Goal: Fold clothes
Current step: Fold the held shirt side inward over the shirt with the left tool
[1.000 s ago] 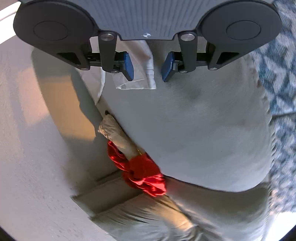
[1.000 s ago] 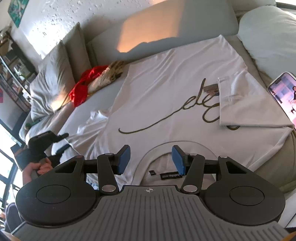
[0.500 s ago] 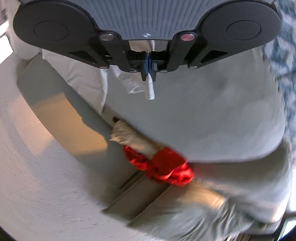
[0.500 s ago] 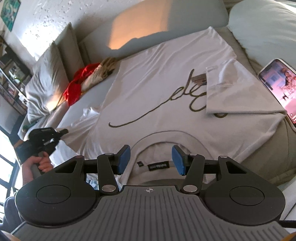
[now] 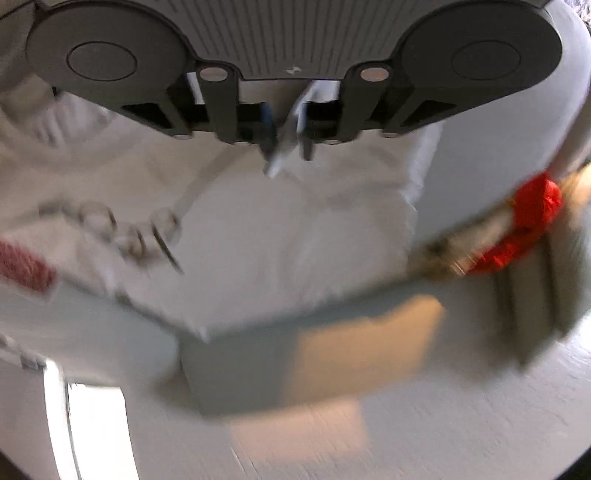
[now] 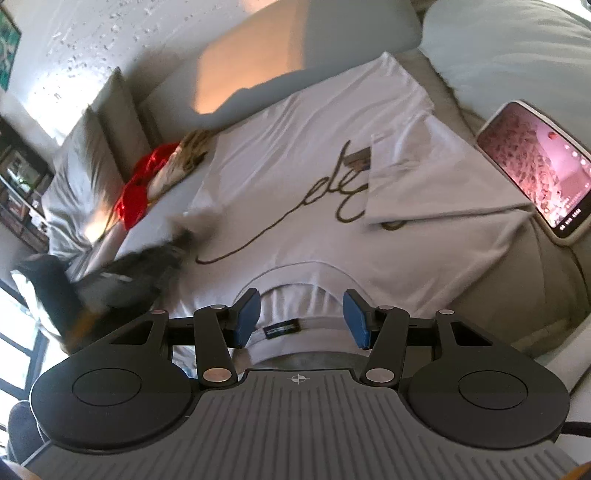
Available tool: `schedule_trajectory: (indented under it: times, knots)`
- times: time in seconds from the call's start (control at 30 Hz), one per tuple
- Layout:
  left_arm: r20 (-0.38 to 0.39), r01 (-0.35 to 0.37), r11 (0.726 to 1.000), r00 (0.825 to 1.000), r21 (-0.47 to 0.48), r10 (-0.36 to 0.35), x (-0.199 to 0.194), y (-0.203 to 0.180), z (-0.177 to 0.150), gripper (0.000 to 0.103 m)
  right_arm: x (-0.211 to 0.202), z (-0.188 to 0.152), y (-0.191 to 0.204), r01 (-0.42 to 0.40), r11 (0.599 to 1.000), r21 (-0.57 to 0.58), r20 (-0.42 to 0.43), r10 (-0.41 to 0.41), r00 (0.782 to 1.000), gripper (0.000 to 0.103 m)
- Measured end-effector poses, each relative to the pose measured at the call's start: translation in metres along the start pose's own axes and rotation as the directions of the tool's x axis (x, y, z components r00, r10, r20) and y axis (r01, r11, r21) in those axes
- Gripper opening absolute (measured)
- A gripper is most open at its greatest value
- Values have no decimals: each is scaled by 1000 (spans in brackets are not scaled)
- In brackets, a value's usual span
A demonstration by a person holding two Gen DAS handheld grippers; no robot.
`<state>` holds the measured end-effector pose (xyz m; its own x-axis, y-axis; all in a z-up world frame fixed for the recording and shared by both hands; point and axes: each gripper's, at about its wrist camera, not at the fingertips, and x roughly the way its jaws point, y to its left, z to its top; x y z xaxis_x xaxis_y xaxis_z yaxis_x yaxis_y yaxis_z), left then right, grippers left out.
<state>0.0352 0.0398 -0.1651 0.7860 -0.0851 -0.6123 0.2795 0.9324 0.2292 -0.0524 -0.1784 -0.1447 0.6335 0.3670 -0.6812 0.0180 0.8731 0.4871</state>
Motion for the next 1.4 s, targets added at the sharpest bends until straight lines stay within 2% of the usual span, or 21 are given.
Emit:
schedule_trajectory:
  times: [0.07,0.13,0.2,0.27,0.33,0.4,0.47,0.5,0.6,0.77,0.8,0.83,0.9,0.93,1.0,1.03,1.1,1.2,1.23,1.33,1.4]
  knots:
    - [14,6,999,1000,-34,-5,-6,4,1,40,-2,-1,-4,-4,1000,7,-7,4,1000,56]
    - [49,37,992,998,-123,-31,-18,18,1,44,-5,-2,-8,-12,1000,15,-13,12,1000,56]
    - [108,73,967,993,-245,-48,-38,36,-2,47,-8,-2,-12,-13,1000,22,-5,13,1000,56]
    - [167,94,925,985,-369,-33,-52,58,-4,48,-11,-1,-16,-11,999,31,5,11,1000,56]
    - [196,97,863,981,-495,3,-54,81,-7,45,-12,-2,-21,-2,999,34,11,1,1000,56]
    - [182,85,800,983,-594,31,-44,103,-9,41,-11,-4,-23,6,1000,27,8,-6,1000,56]
    - [128,48,774,991,-631,43,-25,114,-7,34,-8,-7,-25,5,1000,15,-7,-4,1000,56]
    - [98,30,771,994,-636,43,-16,115,-7,27,-6,-8,-25,2,1000,9,-17,-2,1000,56]
    - [12,-16,775,999,-631,31,8,115,-7,25,-2,-10,-22,-7,1000,-12,-35,6,999,56]
    - [-80,-117,910,992,-397,93,10,78,-8,25,2,-12,-18,-17,999,-33,-47,15,999,56]
    - [-85,-139,931,989,-338,117,7,69,-9,27,3,-13,-17,-17,999,-34,-51,15,999,56]
    - [-82,-151,937,988,-314,132,3,64,-10,28,4,-13,-18,-15,999,-34,-55,14,998,56]
    - [-44,-146,922,989,-358,139,-10,67,-11,30,6,-15,-18,-11,999,-33,-63,9,998,56]
    - [3,-132,910,989,-393,145,-17,71,-11,31,7,-16,-18,-10,999,-33,-65,8,998,56]
    - [89,-115,890,981,-441,171,-29,79,-9,35,9,-16,-19,-4,999,-34,-70,1,998,56]
    - [107,-135,892,974,-431,200,-27,80,-6,35,9,-16,-20,-1,999,-34,-73,-2,997,56]
    - [71,-171,889,973,-424,221,-8,85,-1,35,12,-16,-21,3,1000,-31,-81,-6,997,56]
    - [-13,-161,849,984,-504,179,21,97,3,32,15,-16,-19,4,999,-40,-98,-8,995,56]
    - [-11,-169,845,982,-507,189,28,98,7,32,16,-16,-19,4,999,-45,-104,-9,995,56]
    - [-25,-230,861,969,-454,246,45,96,17,35,16,-16,-17,14,998,-64,-105,-21,994,56]
    - [-95,-228,844,973,-485,209,59,99,11,35,15,-15,-19,24,998,-63,-103,-30,994,56]
